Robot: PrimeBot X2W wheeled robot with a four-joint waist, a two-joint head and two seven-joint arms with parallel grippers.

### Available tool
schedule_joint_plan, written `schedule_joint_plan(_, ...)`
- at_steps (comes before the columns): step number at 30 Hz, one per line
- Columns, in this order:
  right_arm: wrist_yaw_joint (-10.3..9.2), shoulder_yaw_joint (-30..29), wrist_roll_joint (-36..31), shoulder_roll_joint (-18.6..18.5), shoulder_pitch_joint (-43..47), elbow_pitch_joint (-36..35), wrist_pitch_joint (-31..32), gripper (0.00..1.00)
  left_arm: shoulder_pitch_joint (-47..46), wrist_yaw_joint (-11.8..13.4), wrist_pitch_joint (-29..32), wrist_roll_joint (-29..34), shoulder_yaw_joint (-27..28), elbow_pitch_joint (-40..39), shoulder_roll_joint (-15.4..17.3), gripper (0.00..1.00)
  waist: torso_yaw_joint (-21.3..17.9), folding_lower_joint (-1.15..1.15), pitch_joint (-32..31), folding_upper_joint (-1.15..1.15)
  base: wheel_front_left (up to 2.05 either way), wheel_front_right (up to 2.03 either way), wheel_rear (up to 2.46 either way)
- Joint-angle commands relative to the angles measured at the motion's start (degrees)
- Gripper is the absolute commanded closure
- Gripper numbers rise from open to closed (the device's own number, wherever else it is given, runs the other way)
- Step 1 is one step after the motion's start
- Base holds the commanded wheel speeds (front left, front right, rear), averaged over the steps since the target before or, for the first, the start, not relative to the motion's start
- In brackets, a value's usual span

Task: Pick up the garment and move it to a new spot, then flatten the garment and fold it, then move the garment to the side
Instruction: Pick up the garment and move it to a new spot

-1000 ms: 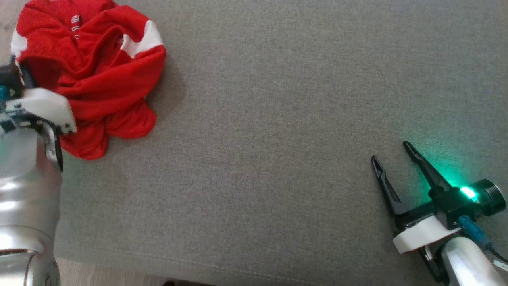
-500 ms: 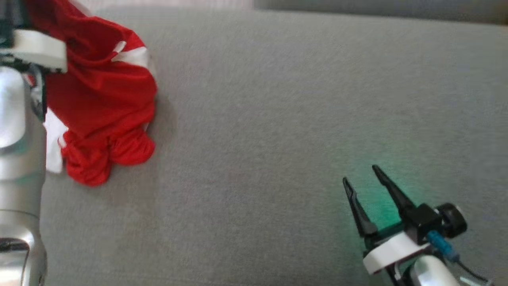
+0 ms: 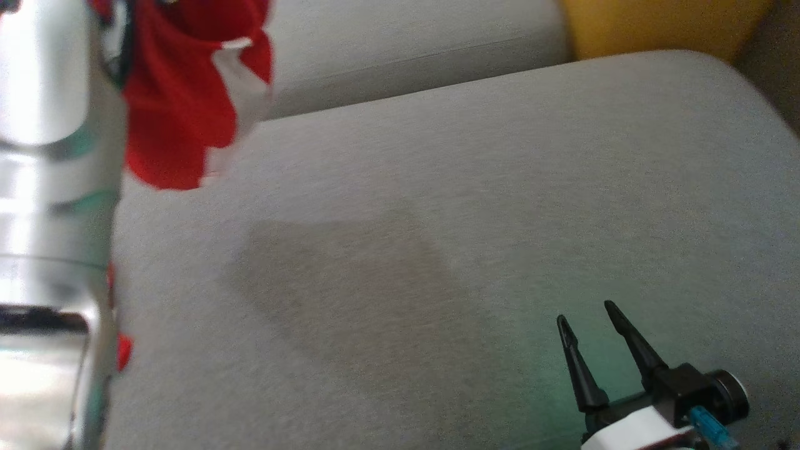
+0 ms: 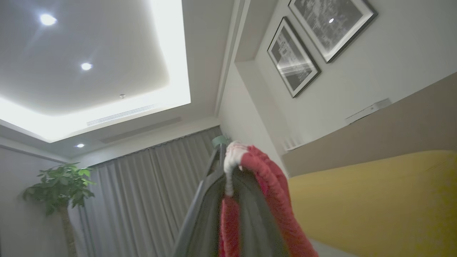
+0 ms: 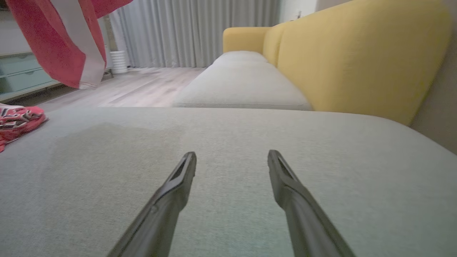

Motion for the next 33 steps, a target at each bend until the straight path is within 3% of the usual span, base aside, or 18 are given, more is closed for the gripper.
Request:
schedule_joint_plan(1,0.39,0.8,0.0,0.3,-1.1,-2.4,-0.3,0.0,-4.0,-0.2,-0.2,-0.6,0.9,-1.2,0.9,1.0,-6.3,0.01,-3.2,0.0,0.0,0.0,0.0)
schedule_joint_plan(11,0.39,1.8,0.0,1.7,-1.5,-3.6,-0.3,0.0,-4.4,-0.9,-0.2,-4.7,-1.1,8.4,-7.3,1.0,-13.6,0.01,-2.2,0.0,0.0,0.0,0.0)
schedule_joint_plan(19,0.39,3.8,1.1,2.5,-4.5,-3.4,-0.3,0.0,4.2,1.0,-0.2,-5.4,-2.4,17.8,-7.0,1.0,-16.4,0.01,4.1,0.0,0.0,0.0,0.0)
schedule_joint_plan(20,0.39,4.1,1.2,2.6,-4.9,-3.2,-0.3,0.0,6.0,1.3,-0.2,-5.6,-2.3,18.0,-6.7,0.77,-16.6,0.01,4.8,0.0,0.0,0.0,0.0)
schedule_joint_plan(21,0.39,4.5,1.3,2.6,-5.2,-2.9,-0.3,0.0,8.0,1.5,-0.2,-5.7,-2.2,18.2,-6.5,0.45,-16.7,0.01,5.5,0.0,0.0,0.0,0.0)
schedule_joint_plan(22,0.39,4.7,1.5,2.7,-5.5,-2.7,-0.3,0.0,10.1,2.0,-0.2,-5.8,-2.0,18.3,-6.2,0.0,-16.7,0.01,5.9,0.0,0.0,0.0,0.0)
schedule_joint_plan(27,0.39,4.5,1.8,2.8,-6.1,-2.2,-0.3,0.0,20.9,4.6,-0.2,-7.5,-0.1,15.8,-5.4,0.0,-14.9,0.01,6.7,0.0,0.0,0.0,0.0)
schedule_joint_plan(33,0.39,2.0,1.6,2.9,-4.8,-1.9,-0.3,0.0,36.3,6.0,-0.2,-9.8,2.2,4.6,-7.3,0.0,-8.3,0.01,4.2,0.0,0.0,0.0,0.0)
